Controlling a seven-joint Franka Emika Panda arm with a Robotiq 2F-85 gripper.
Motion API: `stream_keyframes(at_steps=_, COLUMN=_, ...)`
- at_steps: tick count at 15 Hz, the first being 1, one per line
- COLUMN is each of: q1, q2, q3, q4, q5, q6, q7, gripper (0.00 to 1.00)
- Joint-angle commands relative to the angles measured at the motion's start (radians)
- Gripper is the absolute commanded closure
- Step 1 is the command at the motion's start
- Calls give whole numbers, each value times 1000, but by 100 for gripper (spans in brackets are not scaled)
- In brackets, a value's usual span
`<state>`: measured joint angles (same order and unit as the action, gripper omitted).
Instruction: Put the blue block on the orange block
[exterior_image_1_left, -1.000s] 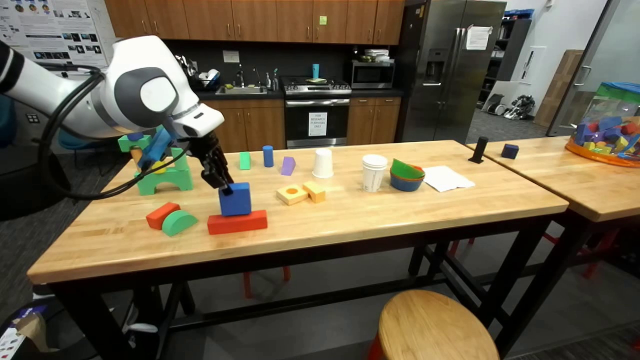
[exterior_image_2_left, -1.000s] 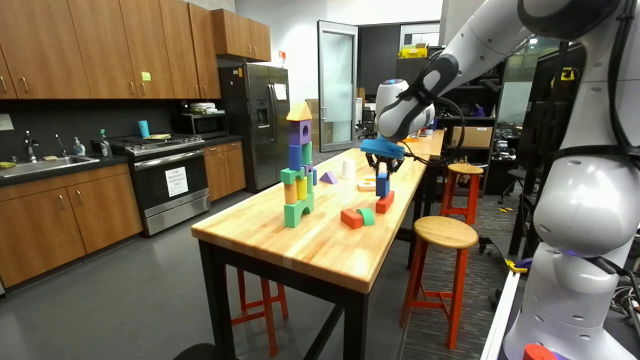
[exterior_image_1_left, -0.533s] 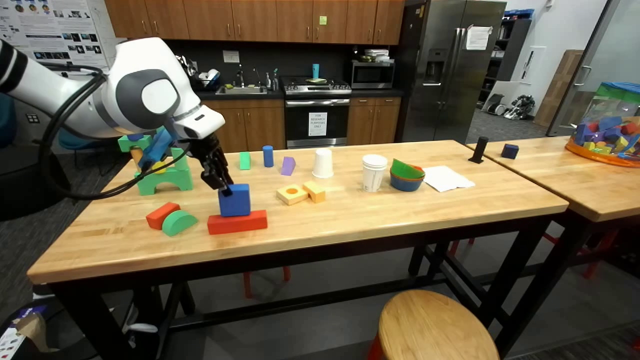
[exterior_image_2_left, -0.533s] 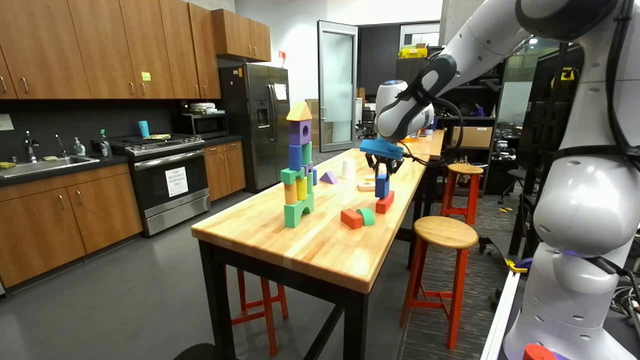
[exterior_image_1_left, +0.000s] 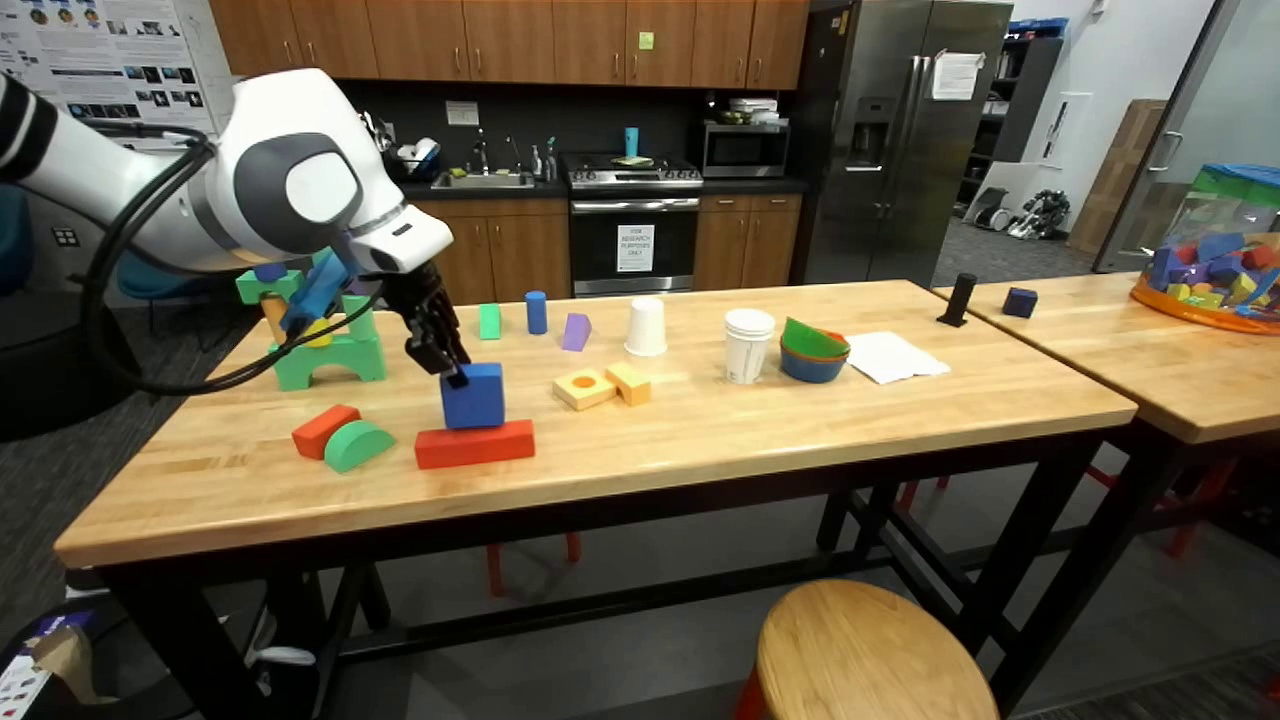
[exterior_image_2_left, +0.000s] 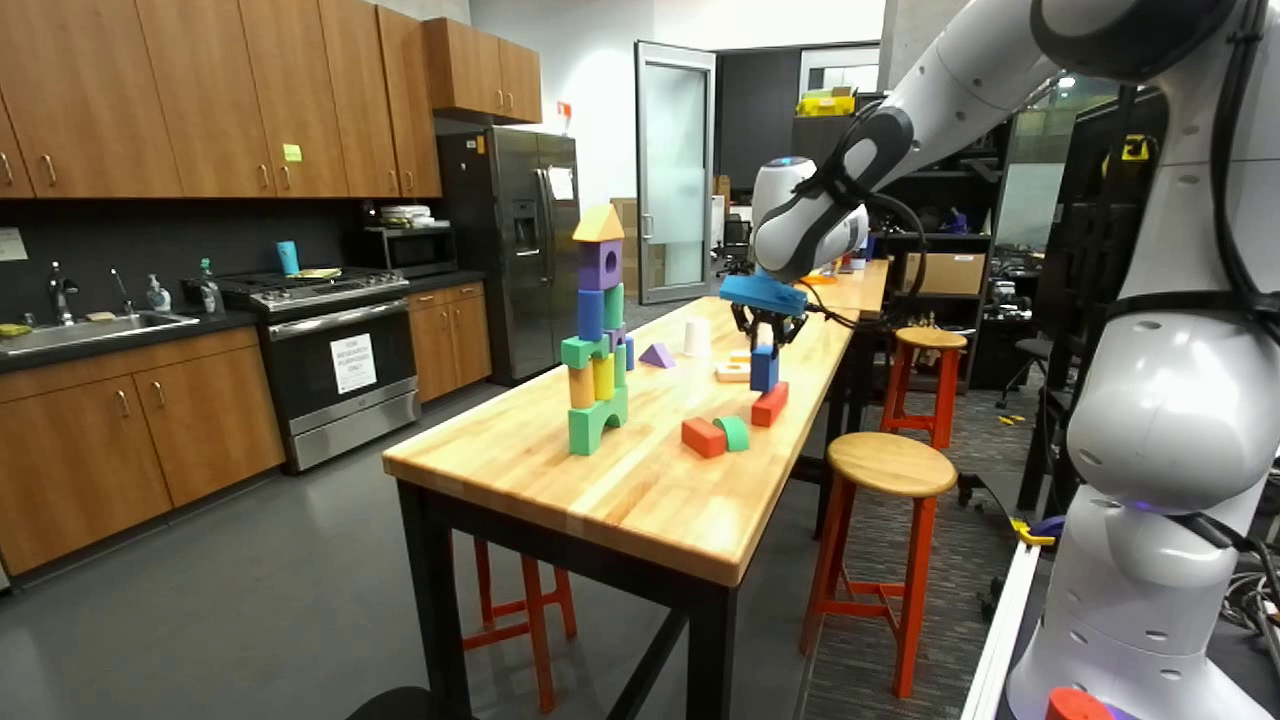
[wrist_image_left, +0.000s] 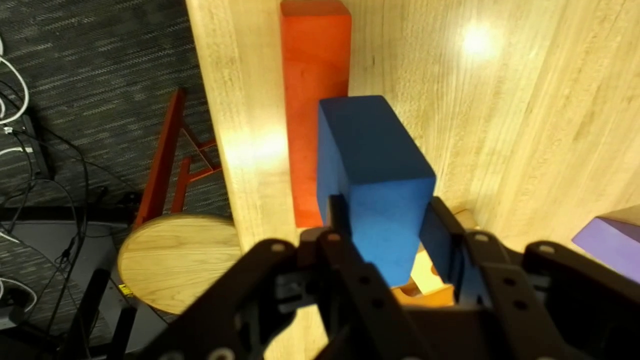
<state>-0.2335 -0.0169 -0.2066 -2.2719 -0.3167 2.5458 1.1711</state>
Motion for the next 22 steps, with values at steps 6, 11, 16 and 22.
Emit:
stream_keyframes(at_steps=6, q1=0, q2=-22, q3=-6, q4=-8, q5=16, q6=-33, q7=5, gripper=85)
stream_keyframes(at_steps=11, q1=0, q2=-34, q3=-8, q4=-18, q5=14, q6=-38, q7=2, gripper=85)
stream_keyframes(at_steps=16, q1=0, q2=-39, q3=-7, q4=-24, q5=15, q6=-39, q7=2, gripper=85)
stream_keyframes(at_steps=22, q1=-3, q2=-56, q3=-7, q4=-41, q5=15, q6=-38, q7=-4, gripper=85)
